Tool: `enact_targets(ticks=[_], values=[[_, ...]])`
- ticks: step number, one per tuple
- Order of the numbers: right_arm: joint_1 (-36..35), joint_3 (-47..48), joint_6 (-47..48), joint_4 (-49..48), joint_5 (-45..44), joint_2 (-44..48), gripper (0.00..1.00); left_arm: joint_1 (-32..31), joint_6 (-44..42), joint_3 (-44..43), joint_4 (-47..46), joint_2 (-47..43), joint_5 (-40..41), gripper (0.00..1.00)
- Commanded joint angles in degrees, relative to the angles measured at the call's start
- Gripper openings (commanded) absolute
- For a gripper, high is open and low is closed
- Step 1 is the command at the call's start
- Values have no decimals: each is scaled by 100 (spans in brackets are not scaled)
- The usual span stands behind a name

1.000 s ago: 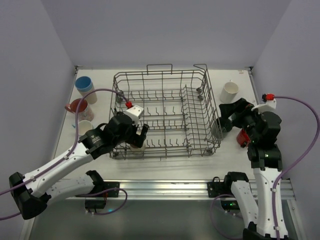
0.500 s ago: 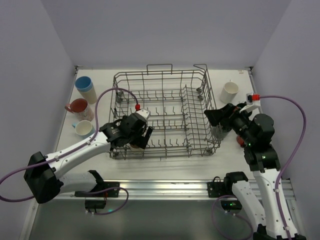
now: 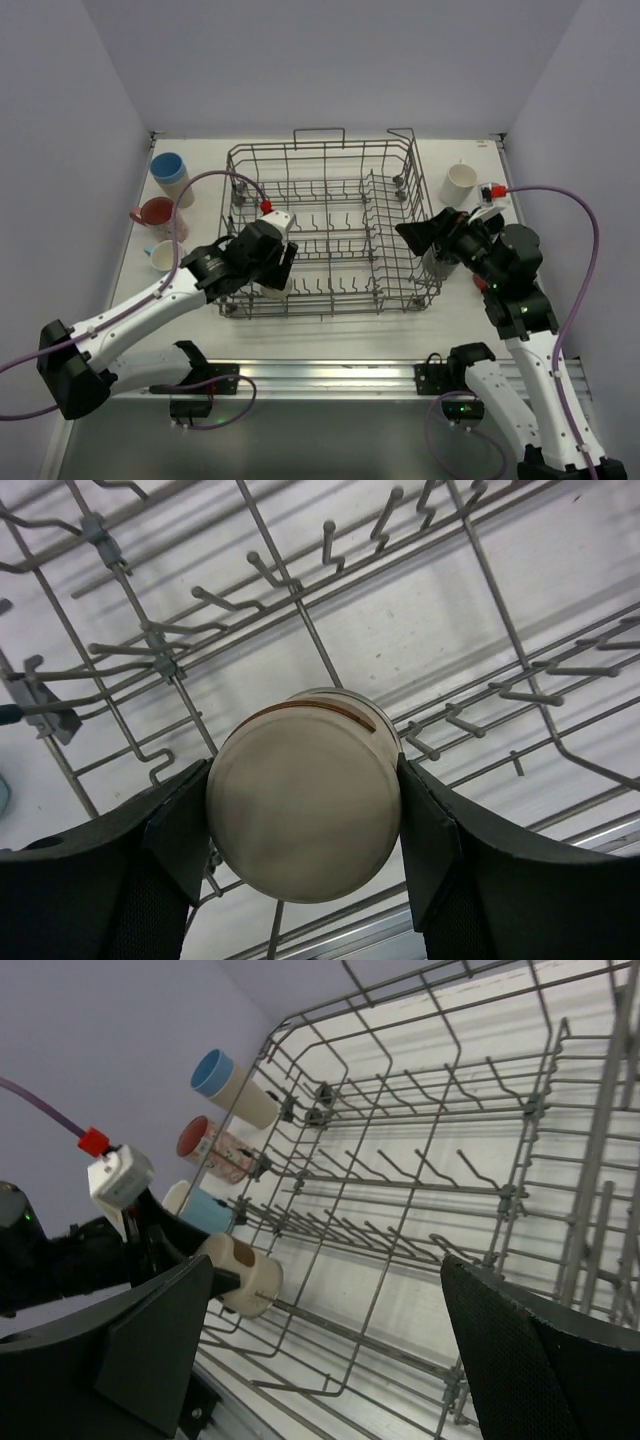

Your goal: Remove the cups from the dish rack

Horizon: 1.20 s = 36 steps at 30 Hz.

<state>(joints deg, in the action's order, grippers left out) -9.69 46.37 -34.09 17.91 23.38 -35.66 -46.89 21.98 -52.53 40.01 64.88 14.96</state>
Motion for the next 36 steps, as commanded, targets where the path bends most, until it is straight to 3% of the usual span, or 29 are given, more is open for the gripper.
enact_targets(ticks=[1, 7, 10, 13, 22, 28, 29, 30, 36], values=[[-392, 101, -325, -516, 71, -177, 99, 40, 0, -740, -90, -537, -20, 22], [-1701, 3, -678, -1359, -412, -476, 99, 40, 175, -1260, -607, -1337, -151, 18], [-2456, 83, -687, -1965, -501, -775, 97, 31, 543, -944, -1877, -1864, -274, 18], [-3282, 13, -608, -3192, -344, -1144, 96, 31, 1157, -277, -2941, -2356, -494, 18], [-3733, 223, -502, -4164, -132, -1874, 87, 31, 2082, 392, -4501, -2700, -1135, 16], [-3794, 355, -634, -4577, 27, -2147, 67, 31, 2372, 753, -5152, -2727, -1364, 16], [-3794, 329, -669, -4656, -17, -2130, 62, 31, 2390, 797, -5274, -2727, -1382, 16], [-3803, 233, -704, -4822, -104, -2121, 49, 31, 2425, 858, -5319, -2727, -1364, 16], [-3794, 109, -810, -5262, -281, -2024, 19, 31, 2566, 1078, -5600, -2621, -1434, 19]])
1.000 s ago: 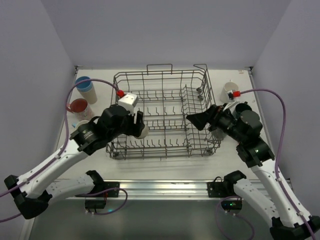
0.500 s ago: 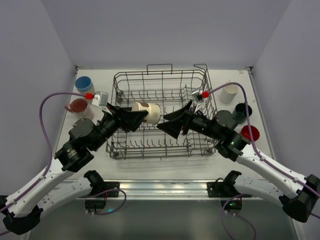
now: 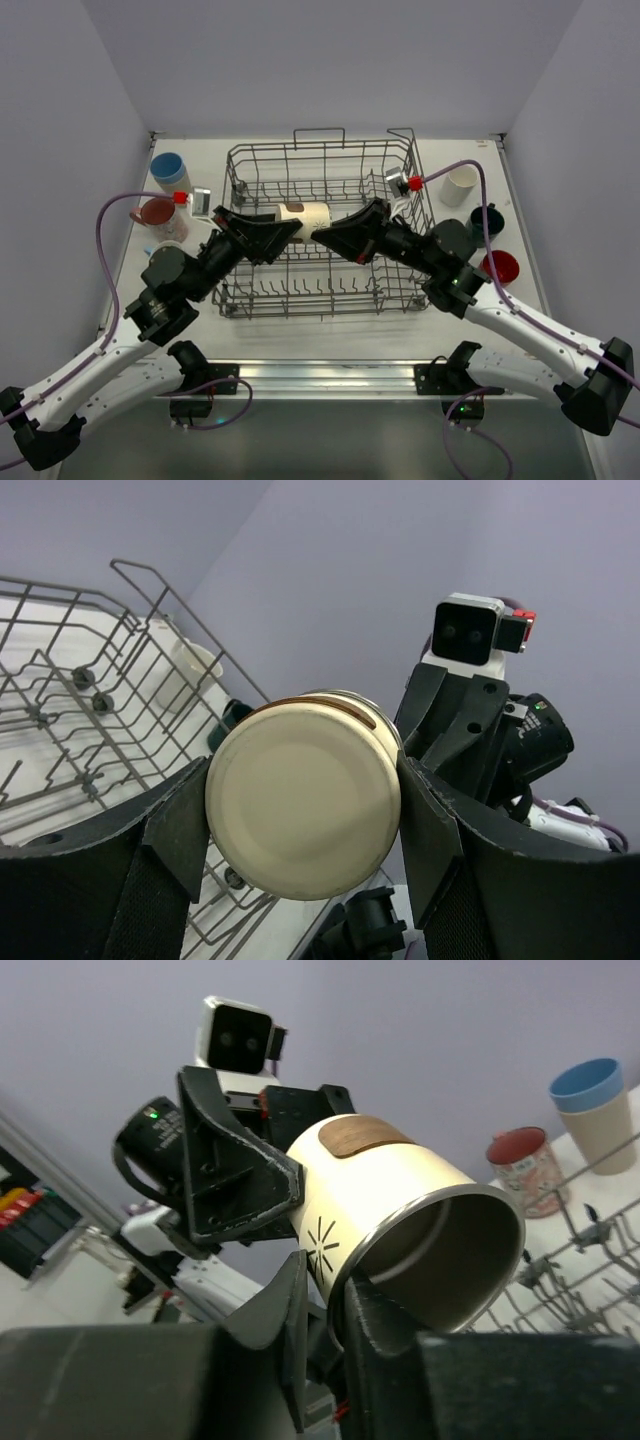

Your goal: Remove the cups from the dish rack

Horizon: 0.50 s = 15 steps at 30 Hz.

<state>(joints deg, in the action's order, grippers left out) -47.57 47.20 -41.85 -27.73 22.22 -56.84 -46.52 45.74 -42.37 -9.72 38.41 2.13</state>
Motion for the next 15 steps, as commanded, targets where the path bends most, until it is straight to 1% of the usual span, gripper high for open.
enact_targets(ticks=[1, 2, 3, 4, 5, 7, 8, 9, 11, 12, 15], values=[[-7, 35, -34, -734, -174, 103, 12, -6, 190, 62, -645, 61, -160, 21], [-7, 26, -52, -752, -226, 112, 4, -6, 190, 71, -654, 96, -178, 28], [-7, 0, -52, -761, -261, 173, 0, -15, 155, 71, -654, 122, -187, 34], [-7, 17, 9, -726, -297, 217, 0, -15, 111, 54, -594, 149, -187, 45], [-7, 43, 79, -421, -454, 269, 0, -6, 68, 36, -523, 175, -187, 65], [-7, 236, 403, 81, -717, 463, 0, -6, -117, -69, -304, 175, -152, 84], [-7, 333, 553, 344, -1015, 533, 0, -6, -196, -113, -225, 175, -117, 97], [2, 508, 668, 834, -1200, 594, 0, -6, -371, -235, -119, 175, -82, 100], [37, 711, 1045, 1346, -1535, 753, 0, -6, -556, -368, 179, 201, 41, 100], [72, 920, 1143, 1819, -1797, 779, 0, -6, -705, -499, 302, 210, 129, 100], [397, 1124, 1310, 2340, -1835, 876, 0, -6, -908, -544, 497, 167, 348, 100]])
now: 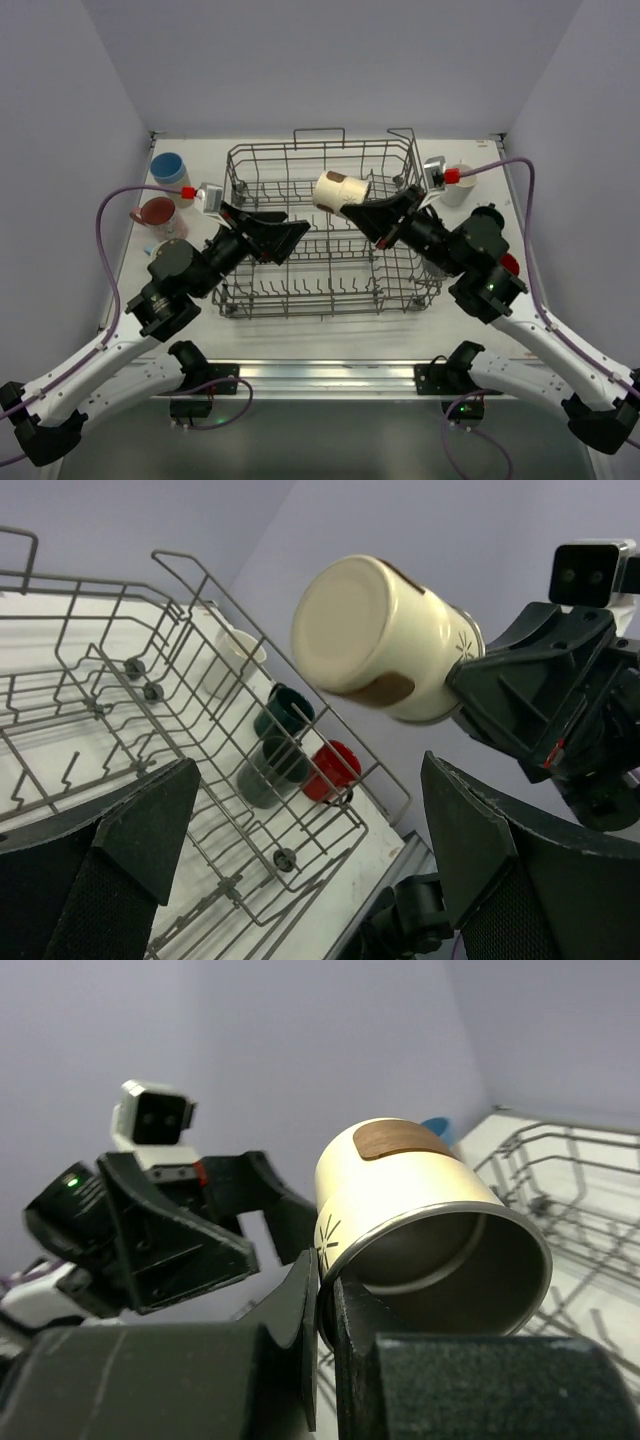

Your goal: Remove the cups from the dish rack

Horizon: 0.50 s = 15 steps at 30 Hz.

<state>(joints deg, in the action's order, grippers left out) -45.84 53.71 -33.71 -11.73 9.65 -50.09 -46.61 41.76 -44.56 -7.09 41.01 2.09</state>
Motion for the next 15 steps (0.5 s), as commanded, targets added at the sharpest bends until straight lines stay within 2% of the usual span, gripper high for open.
enact_targets(ticks=[1, 4, 5, 6, 7, 9, 10, 14, 15], values=[[417, 526, 541, 872, -604, 236, 0, 3, -563, -317, 278, -155, 397, 100], [847, 885, 742, 1672, -955, 227, 0, 3, -870, -387, 637, -243, 564, 100], [1197, 991, 839, 1909, -1182, 166, 0, 3, -993, -448, 717, -252, 617, 100], [1357, 1305, 927, 2450, -1481, 96, 0, 3, -1220, -457, 1014, -278, 713, 100], [1533, 1491, 1198, 2708, -2241, -26, 0, 3, -1344, -466, 1304, -304, 740, 100], [2139, 2001, 1419, 3376, -2756, -579, 0, 11, -1617, -449, 1613, -313, 828, 100], [2672, 2151, 1420, 3518, -2619, -781, 0, 3, -1670, -423, 1867, -339, 828, 100], [3756, 2853, 1517, 3879, -2487, -1827, 0, 3, -1960, -72, 2176, -515, 697, 100], [3924, 3264, 1569, 4054, -2442, -2351, 0, 3, -2039, -10, 2238, -559, 679, 100]])
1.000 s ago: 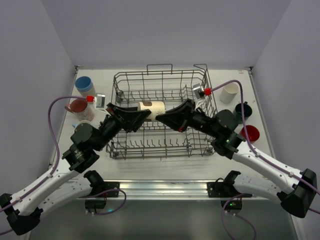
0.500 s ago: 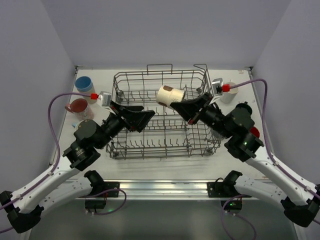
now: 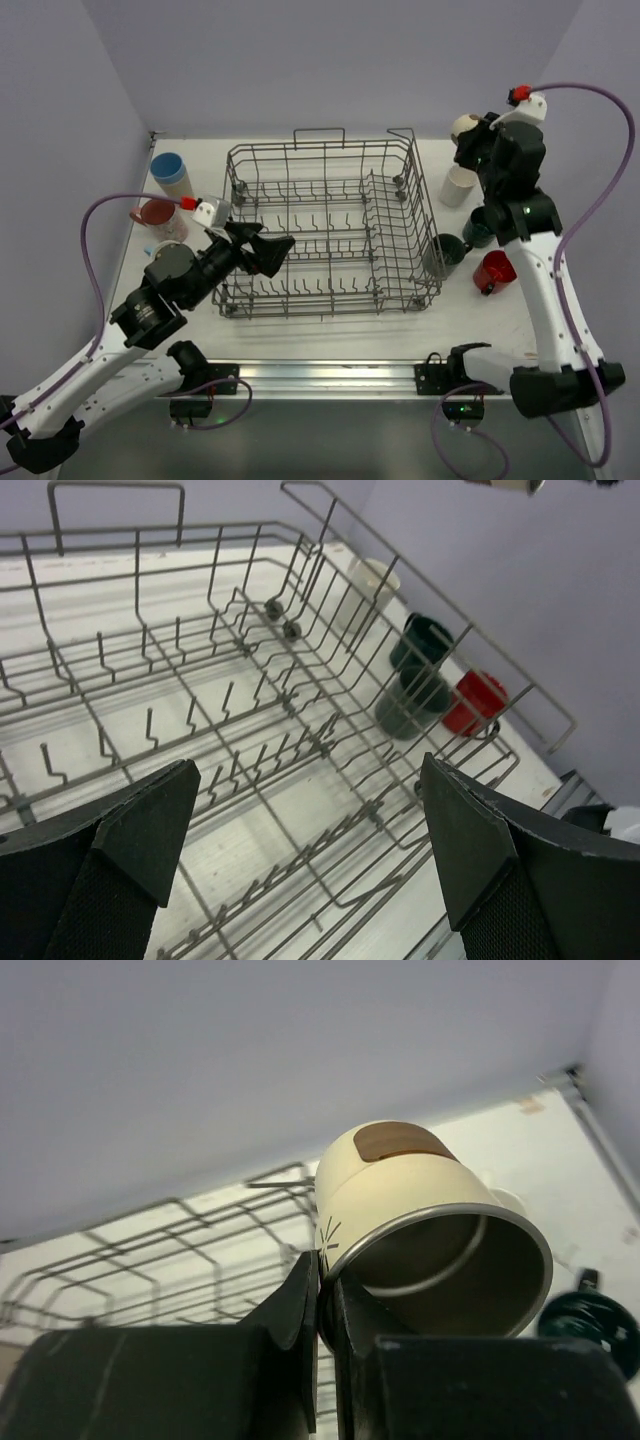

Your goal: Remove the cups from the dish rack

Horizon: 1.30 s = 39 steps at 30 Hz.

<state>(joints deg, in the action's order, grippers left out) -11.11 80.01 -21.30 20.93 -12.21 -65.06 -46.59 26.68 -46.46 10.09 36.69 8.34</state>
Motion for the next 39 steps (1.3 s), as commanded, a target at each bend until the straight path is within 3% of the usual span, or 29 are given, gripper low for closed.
enact_targets(ticks=[1, 6, 14, 39], values=[[626, 865, 363, 868, -186, -1147, 0, 1, -558, 224, 616, -196, 54, 100], [1427, 2612, 688, 1764, -212, -3253, 0, 1, -970, 181, 977, -241, -227, 100], [1981, 3793, 732, 2196, -300, -4865, 0, 9, -1217, 506, 776, -145, -482, 100], [2438, 4040, 688, 2337, 324, -6326, 0, 115, -1226, 532, 784, 84, -157, 100]])
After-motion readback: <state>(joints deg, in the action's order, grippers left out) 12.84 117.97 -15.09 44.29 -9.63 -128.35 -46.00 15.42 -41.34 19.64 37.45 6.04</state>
